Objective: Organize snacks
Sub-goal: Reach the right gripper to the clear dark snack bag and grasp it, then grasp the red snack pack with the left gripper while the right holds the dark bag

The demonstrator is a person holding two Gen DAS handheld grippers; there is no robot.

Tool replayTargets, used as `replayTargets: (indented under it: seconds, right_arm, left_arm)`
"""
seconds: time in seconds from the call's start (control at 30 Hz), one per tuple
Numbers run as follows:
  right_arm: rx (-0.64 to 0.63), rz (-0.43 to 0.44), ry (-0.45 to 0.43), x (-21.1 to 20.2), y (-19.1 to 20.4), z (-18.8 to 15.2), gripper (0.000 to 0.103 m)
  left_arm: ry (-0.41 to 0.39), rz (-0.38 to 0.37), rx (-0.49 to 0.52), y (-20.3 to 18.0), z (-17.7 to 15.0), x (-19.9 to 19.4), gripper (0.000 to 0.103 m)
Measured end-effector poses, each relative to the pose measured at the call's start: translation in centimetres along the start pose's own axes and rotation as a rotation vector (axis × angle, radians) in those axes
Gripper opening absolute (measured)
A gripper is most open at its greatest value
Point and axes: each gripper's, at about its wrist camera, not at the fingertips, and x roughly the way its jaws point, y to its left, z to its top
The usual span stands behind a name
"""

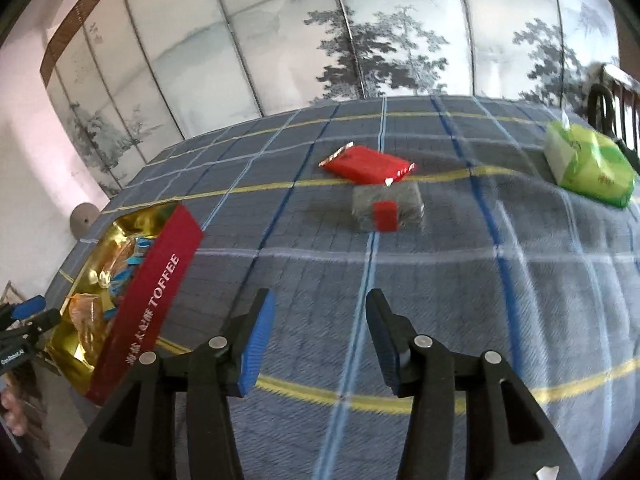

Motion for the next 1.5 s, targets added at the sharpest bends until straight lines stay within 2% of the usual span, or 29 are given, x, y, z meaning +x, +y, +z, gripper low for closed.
replayTargets:
  seconds: [0.1,0.2,0.23,0.37,0.43,0.63,0.73,0.9,0.97,1.0,1.03,1.13,1.23,1.3,1.37,1.4,1.5]
  right_arm:
    - [-0.074,0.011,0.009,0.8,-0.6,1.7,0.052]
    - [-0.169,0.011,0.019,1.8,-0.9,3.3,0.07]
    - [-0.21,-0.007,0.029,2.5,-1.0,3.9,0.071]
    - [-0.363,-0.023,0.073,4.8,-1.5,5.4,0.066]
    - [-0.473,-0.024,0.107,5.7,-1.6,6.0,0.056]
    - [-0.764,0.028,0.209,6.6,-1.0,7.6,0.057]
    - [-0.847,0.079,0.298,8.0,-0.9,8.4,0.057]
    - [-0.881,0.137,0.408,10.9,-1.2,9.0,0.055]
    - [-0.87,0.152,0.46,12.0,-1.5,9.0,0.043]
    - [-0.845,0.168,0.5,12.5,-1.7,9.0,0.032]
    - [-0.803,0.198,0.508,12.4,-1.9,9.2,0.032]
    - [-0.733,0.199,0.483,11.1,-2.6,8.1,0.032]
    - [-0.516,0.22,0.36,7.7,-5.9,6.9,0.032]
    - [-0.383,0.142,0.28,5.8,-9.0,5.8,0.032]
    - [-0.294,-0.007,0.206,4.0,-11.9,4.0,0.032]
    - [-0.25,-0.053,0.181,3.2,-13.1,3.4,0.032]
    - [-0.16,-0.109,0.14,1.8,-15.2,1.9,0.032]
  left_arm:
    - [0.003,-0.008,0.013,-0.6,0.4,-0.2,0.055]
    - [0.016,-0.022,0.024,-1.4,1.0,-0.2,0.055]
    - [0.016,-0.024,0.028,-1.6,1.2,-0.2,0.055]
    - [0.019,-0.024,0.056,-2.8,2.3,-0.2,0.055]
    - [0.026,-0.033,0.068,-3.4,2.9,-0.1,0.055]
    - [0.038,-0.086,0.08,-4.9,4.6,0.2,0.055]
    - [0.069,-0.134,0.077,-5.9,5.5,0.9,0.055]
    - [0.087,-0.162,0.113,-7.6,6.6,1.4,0.055]
    - [0.103,-0.191,0.128,-8.3,7.3,1.8,0.055]
    - [0.116,-0.212,0.127,-8.5,7.7,2.0,0.055]
    - [0.135,-0.238,0.122,-8.7,8.2,2.2,0.055]
    - [0.167,-0.324,0.098,-9.4,9.9,2.4,0.055]
    - [0.216,-0.43,0.086,-11.0,12.0,2.6,0.055]
    - [0.26,-0.506,0.055,-12.7,13.8,3.5,0.055]
    - [0.326,-0.575,0.018,-14.7,15.5,4.7,0.055]
    - [0.359,-0.604,-0.004,-16.0,16.7,5.6,0.055]
    - [0.413,-0.603,-0.031,-19.7,19.9,8.0,0.055]
